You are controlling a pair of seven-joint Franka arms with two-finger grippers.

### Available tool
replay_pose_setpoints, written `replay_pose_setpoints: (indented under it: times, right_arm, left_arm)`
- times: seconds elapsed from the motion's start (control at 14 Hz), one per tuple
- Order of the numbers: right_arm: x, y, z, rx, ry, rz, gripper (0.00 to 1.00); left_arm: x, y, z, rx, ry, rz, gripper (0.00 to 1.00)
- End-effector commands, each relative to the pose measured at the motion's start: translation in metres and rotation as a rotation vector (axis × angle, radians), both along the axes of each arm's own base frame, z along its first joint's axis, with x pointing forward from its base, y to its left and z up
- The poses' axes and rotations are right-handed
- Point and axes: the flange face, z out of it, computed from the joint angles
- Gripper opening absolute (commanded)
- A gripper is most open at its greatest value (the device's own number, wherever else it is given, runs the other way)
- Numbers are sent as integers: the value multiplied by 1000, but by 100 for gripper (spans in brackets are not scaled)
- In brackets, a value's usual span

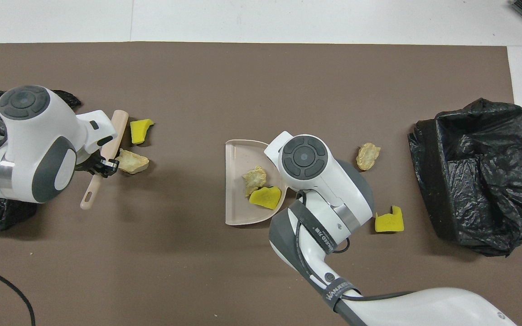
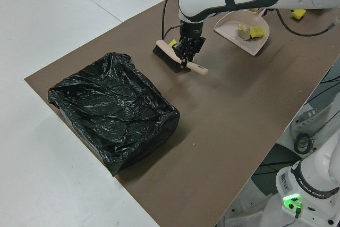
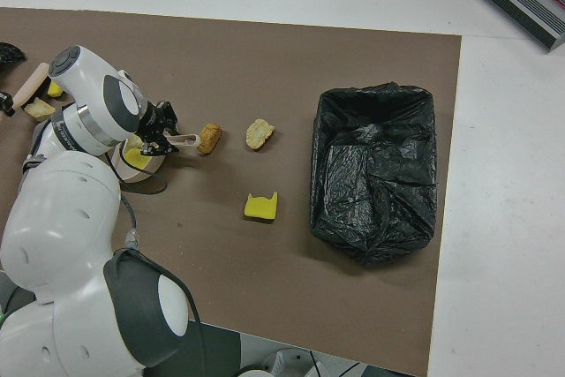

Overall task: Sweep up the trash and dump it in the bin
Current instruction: 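Sweep more pieces into the dustpan with the brush in the left gripper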

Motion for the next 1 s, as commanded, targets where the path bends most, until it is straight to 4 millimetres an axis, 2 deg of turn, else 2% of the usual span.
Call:
replay_pose_setpoints:
  times: [0.0,0.14,0.29,0.36,0.5,0.64,0.71,0.93]
  right_arm:
    - [0,9,-5,13,-11,-19,0]
    - [0,9,-5,13,-12,-23,0]
    - [0,9,-5,14,-13,-25,0]
    - [0,9,-5,13,-12,-25,0]
    - [0,9,-5,14,-13,-25,0]
    - [0,10,-5,14,-13,-23,0]
    - [0,10,-4,14,-13,-25,0]
    - [2,9,-4,15,-17,-26,0]
  left_arm:
    - [-34,-32,-2,-42,46,-11,0]
    - [-49,-65,-4,-95,53,-17,0]
    - [-61,-111,-3,-140,30,-40,0]
    - [-69,-132,-1,-151,30,-14,0]
    - [-95,-190,6,-180,19,57,0]
    - [-110,-230,5,-266,20,143,0]
    - [-116,-250,11,-328,21,210,0]
    - [-117,-262,17,-447,95,388,0]
